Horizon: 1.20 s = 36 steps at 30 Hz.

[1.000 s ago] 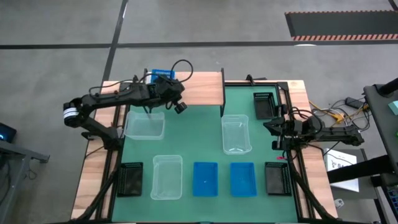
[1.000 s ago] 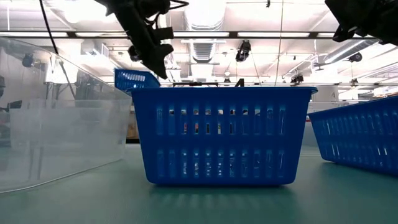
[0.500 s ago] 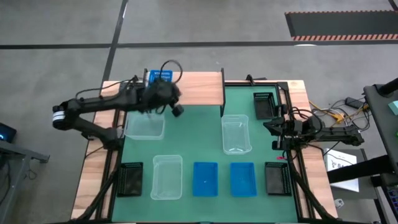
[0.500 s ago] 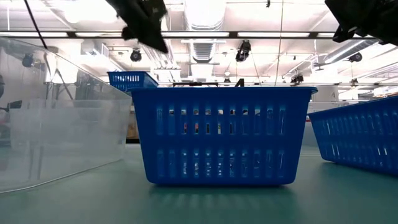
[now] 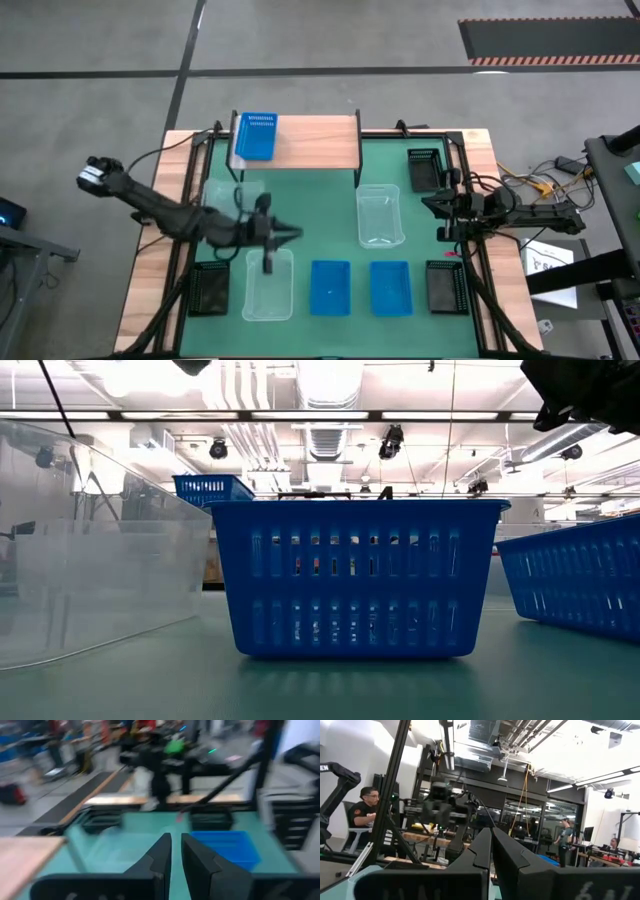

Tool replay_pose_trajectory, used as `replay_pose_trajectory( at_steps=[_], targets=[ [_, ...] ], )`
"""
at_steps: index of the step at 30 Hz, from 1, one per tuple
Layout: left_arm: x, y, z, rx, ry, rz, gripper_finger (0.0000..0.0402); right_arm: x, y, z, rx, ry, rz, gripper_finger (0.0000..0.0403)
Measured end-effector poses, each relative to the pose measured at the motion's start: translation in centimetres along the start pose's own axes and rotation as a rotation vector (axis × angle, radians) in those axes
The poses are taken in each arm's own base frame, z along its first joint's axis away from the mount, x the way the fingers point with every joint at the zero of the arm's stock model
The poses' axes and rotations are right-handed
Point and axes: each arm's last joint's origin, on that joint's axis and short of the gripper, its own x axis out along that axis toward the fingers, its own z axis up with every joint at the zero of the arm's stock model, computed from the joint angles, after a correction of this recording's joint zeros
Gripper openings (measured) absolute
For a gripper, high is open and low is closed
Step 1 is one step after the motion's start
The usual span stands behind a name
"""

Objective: Stack baskets on shelf by color
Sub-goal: Put the top right transparent bin on the shelf

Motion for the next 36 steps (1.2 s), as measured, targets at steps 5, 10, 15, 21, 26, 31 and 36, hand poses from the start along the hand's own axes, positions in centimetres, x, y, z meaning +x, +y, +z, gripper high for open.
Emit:
replay_pose_trajectory(
  at_steps=[5,10,15,21,26,31,36],
  targets=[
    [-1.2,-2.5,-1.9,-0.031,-0.065,-0.115,0.0026,0.0,0.0,0.2,0.0,-0.016,-0.003,0.0009],
    [-1.7,-3.4,-3.6,-0.035,-0.071,-0.158,0.0026,0.0,-0.1,0.6,-0.006,-0.062,0.012,0.0009],
    [-1.6,-3.6,-4.4,-0.022,-0.048,-0.161,0.0026,0.0,-0.1,1.0,-0.021,-0.12,0.032,0.0009],
    [-1.6,-3.5,-5.2,-0.004,-0.027,-0.159,0.0026,0.4,-0.1,1.1,-0.021,-0.128,0.03,0.0009],
    [-1.7,-3.4,-5.1,0.061,-0.038,-0.158,0.0026,1.1,-0.1,1.1,0.001,-0.131,0.031,0.0009],
    [-2.1,-3.1,-4.4,0.144,-0.069,-0.155,0.0026,3.1,-0.4,2.9,0.016,-0.103,0.086,0.0009],
    [-2.9,-2.6,-3.4,0.163,-0.11,-0.152,0.0026,7.1,0.0,3.0,0.071,0.075,0.197,0.0009]
  ],
)
